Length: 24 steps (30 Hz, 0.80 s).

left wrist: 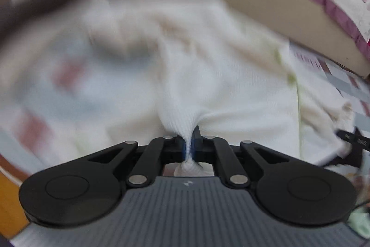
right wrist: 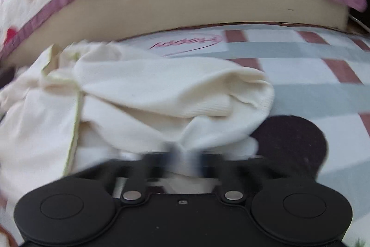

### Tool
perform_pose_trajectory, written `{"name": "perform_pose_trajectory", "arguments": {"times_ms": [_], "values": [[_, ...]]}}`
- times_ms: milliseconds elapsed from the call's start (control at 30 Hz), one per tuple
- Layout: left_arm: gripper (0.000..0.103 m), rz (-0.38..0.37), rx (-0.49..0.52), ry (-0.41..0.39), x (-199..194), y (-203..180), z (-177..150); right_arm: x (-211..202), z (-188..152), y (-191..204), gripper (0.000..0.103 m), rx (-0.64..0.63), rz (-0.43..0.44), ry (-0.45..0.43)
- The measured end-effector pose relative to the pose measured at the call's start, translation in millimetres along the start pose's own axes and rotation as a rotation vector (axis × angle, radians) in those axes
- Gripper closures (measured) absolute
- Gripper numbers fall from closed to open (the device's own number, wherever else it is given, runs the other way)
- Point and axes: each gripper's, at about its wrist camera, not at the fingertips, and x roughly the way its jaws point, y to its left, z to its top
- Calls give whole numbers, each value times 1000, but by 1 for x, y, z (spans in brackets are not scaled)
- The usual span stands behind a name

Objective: Fold clothes

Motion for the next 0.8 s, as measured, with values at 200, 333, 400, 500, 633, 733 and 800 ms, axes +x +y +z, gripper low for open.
{"name": "perform_pose_trajectory", "arguments": {"times_ms": [200,333,400,500,633,733,800], "values": [[99,213,-40,-362,-122,44,54,-44,16,20,100,-4,287,57],[99,393,-127,-480,-179,86,43,-77,17,52,101,-82,537,93],[99,460,-174,-342,-156,114,32,-79,12,75,101,-135,615,116],[98,558,-244,-133,-121,155,14,-68,-1,109,101,-235,642,171],[94,416,-386,169,-80,192,-14,-49,-15,140,101,-306,632,253],[77,340,-280,111,-89,166,-15,-45,-13,147,101,-299,647,274],[58,248,-191,40,-102,143,-10,-46,-8,146,101,-281,647,277]]}}
